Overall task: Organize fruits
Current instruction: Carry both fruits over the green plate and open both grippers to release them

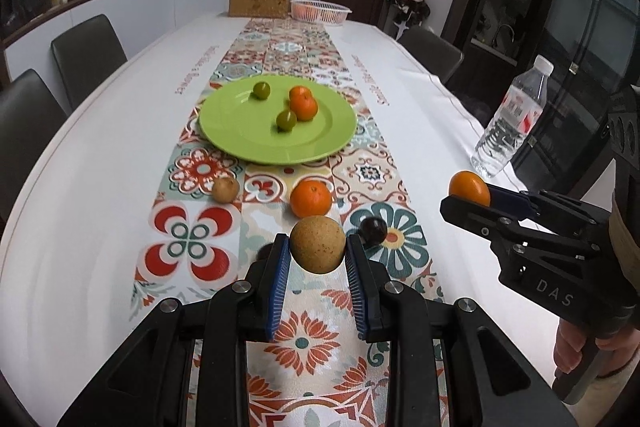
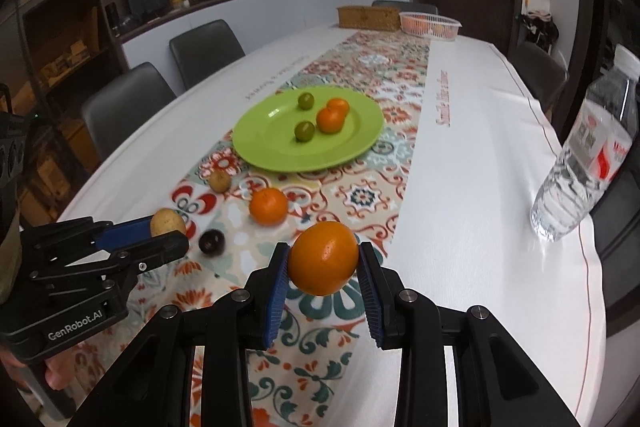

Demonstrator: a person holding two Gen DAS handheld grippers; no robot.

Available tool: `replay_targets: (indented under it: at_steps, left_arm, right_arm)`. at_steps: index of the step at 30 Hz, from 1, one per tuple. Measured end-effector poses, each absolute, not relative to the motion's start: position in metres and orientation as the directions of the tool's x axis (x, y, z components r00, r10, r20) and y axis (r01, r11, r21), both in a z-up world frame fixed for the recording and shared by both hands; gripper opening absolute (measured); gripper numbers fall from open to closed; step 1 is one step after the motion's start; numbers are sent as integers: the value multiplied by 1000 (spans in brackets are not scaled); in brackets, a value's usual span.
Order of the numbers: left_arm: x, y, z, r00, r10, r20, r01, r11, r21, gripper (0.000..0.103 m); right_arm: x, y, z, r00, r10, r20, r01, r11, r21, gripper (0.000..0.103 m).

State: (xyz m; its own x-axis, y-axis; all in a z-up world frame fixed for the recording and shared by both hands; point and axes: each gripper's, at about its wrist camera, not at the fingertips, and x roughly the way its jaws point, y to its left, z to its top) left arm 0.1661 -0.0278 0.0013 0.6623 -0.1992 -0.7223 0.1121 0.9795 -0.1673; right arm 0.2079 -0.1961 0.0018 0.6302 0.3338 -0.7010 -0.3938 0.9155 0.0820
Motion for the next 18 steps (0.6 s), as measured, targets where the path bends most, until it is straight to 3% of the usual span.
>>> replay_targets:
  at_steps: [18]
  left_arm:
    - [200, -5, 35, 730, -179, -660, 138, 984, -113, 28]
  right_arm:
    - [243, -167, 32, 665, 367, -651, -413, 906, 90, 35]
